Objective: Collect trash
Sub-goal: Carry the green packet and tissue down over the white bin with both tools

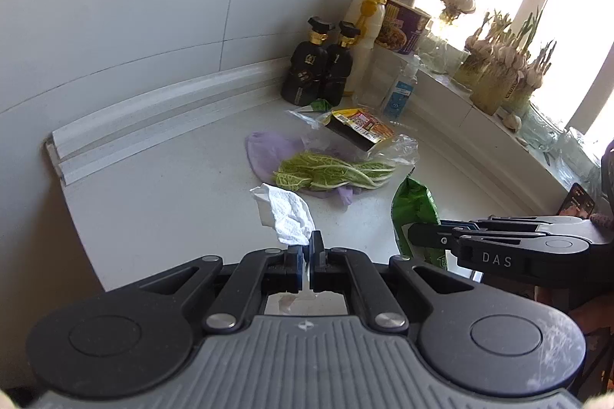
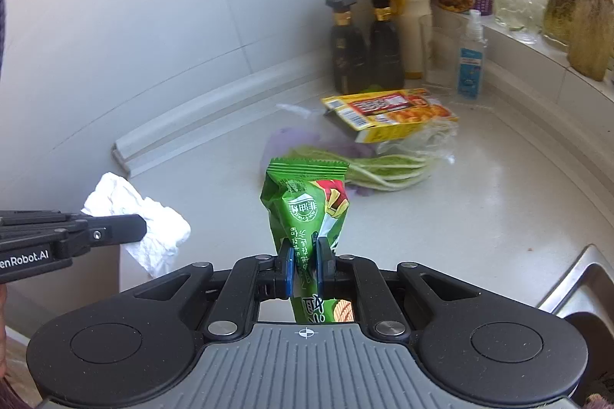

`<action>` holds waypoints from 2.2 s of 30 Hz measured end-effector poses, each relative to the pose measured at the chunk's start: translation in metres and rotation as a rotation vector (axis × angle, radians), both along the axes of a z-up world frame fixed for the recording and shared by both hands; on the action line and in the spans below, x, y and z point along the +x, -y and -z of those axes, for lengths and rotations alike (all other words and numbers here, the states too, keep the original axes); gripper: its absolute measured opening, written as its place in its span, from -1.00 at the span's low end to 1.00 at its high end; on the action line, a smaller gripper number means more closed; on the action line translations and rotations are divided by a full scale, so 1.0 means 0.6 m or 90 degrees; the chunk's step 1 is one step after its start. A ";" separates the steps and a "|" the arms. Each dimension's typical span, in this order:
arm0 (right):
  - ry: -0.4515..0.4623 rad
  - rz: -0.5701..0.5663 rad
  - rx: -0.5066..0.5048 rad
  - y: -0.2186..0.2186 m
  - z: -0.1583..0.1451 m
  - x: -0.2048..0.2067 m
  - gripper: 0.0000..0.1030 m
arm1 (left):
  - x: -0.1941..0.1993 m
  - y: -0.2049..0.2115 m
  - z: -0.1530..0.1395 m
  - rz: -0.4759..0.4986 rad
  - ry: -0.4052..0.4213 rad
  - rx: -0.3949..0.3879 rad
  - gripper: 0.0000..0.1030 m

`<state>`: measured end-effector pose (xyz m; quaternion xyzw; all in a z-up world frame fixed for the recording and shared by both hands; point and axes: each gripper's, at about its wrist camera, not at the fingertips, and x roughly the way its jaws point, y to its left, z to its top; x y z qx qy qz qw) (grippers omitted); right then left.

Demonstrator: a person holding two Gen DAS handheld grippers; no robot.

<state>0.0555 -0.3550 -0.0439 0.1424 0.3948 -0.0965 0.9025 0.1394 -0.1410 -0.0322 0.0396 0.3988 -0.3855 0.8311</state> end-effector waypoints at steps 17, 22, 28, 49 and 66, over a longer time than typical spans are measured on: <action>-0.019 -0.101 -0.001 -0.154 -0.002 0.029 -0.82 | -0.017 -0.158 0.017 -0.125 -0.045 -0.041 -0.95; -0.029 -0.140 -0.005 -0.204 0.007 0.040 -0.82 | -0.018 -0.207 0.028 -0.168 -0.058 -0.048 -0.95; -0.040 -0.177 -0.004 -0.251 0.016 0.052 -0.82 | -0.016 -0.259 0.049 -0.213 -0.079 -0.047 -0.95; -0.128 -0.357 0.013 -0.467 0.125 0.096 -0.81 | -0.013 -0.399 0.193 -0.335 -0.188 -0.011 -0.95; -0.279 -0.370 0.071 -0.529 0.329 0.148 -0.78 | -0.011 -0.443 0.370 -0.378 -0.297 0.046 -0.94</action>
